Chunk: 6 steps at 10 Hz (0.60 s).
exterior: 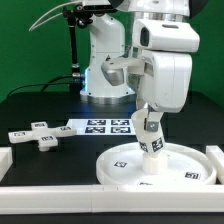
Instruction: Assemble round table
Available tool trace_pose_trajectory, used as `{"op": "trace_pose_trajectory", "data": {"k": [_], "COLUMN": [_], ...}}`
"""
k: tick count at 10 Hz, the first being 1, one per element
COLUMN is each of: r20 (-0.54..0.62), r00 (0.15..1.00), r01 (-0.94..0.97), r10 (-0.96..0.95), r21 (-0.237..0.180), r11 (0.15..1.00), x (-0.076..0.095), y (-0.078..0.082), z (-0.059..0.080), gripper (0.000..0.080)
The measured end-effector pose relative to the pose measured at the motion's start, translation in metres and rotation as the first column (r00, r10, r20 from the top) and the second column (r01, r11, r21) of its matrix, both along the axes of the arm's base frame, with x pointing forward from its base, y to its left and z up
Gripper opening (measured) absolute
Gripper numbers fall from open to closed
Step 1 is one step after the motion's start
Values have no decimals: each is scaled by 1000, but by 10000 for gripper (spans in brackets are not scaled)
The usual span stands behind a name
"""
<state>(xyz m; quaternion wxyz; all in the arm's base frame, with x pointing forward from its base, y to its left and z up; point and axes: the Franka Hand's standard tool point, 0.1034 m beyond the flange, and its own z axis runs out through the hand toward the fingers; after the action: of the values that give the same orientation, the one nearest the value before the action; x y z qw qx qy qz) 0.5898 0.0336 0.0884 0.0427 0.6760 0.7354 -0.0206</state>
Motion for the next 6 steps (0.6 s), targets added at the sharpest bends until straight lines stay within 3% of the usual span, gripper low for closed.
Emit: {"op": "trace_pose_trajectory", "data": {"k": [2,6], "r20": [0,3], "r00": [1000,999], "r01": [24,51], "r10": [-24,-51], "r21": [2,4], "r11": [1000,999], "x": [-1,-1], "y": [9,10], "z": [-1,0], "gripper": [444,444]}}
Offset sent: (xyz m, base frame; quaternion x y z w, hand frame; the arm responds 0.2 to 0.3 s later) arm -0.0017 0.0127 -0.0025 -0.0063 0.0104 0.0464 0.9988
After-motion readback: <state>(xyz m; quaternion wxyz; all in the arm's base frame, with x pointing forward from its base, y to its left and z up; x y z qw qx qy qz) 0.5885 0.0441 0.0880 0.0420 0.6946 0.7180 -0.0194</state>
